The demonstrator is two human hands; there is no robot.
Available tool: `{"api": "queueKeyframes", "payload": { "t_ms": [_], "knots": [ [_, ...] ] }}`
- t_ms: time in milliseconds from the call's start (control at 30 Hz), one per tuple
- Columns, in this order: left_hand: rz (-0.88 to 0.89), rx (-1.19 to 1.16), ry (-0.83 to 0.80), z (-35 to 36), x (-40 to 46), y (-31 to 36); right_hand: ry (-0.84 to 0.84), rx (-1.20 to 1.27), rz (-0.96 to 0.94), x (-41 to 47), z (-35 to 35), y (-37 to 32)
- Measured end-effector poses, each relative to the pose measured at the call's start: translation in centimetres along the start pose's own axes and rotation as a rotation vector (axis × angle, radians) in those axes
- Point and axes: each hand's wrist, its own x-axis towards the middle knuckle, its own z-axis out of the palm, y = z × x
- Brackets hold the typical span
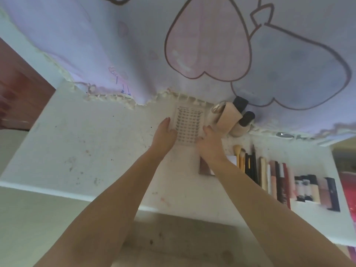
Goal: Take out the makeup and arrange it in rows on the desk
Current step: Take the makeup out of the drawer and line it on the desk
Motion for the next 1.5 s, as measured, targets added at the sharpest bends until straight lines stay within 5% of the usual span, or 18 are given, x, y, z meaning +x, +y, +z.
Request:
{"api": "queueKeyframes", "payload": {
  "t_ms": [233, 433, 533, 733, 900, 1500],
  "knots": [
    [-0.071, -0.214, 0.123, -3.0, -15.8, -9.1, -0.299, 0.377, 0.159, -15.0, -5.5, 8.1],
    [-0.944, -0.614, 0.164, -3.4, -28.5, -23.7, -0.188, 0.643, 1.071, -28.6, -6.3, 24.2],
    [-1.172, -0.671, 0.274, -2.0, -30.3, -26.4, 0.019, 0.8, 1.22, -30.9, -5.3, 27.5],
    [-1.062, -1.353, 0.327, 1.1, -28.0, -23.2, 0.452, 1.202, 1.178, -30.3, -2.9, 24.6],
    [-1.038, -1.462, 0.35, 0.6, -28.5, -22.9, 0.62, 1.617, 1.181, -31.1, -3.4, 24.5],
    [-0.906, -1.467, 0.269, -2.7, -29.5, -15.7, 0.655, 1.382, 1.088, -32.2, -6.8, 21.8]
  ]
}}
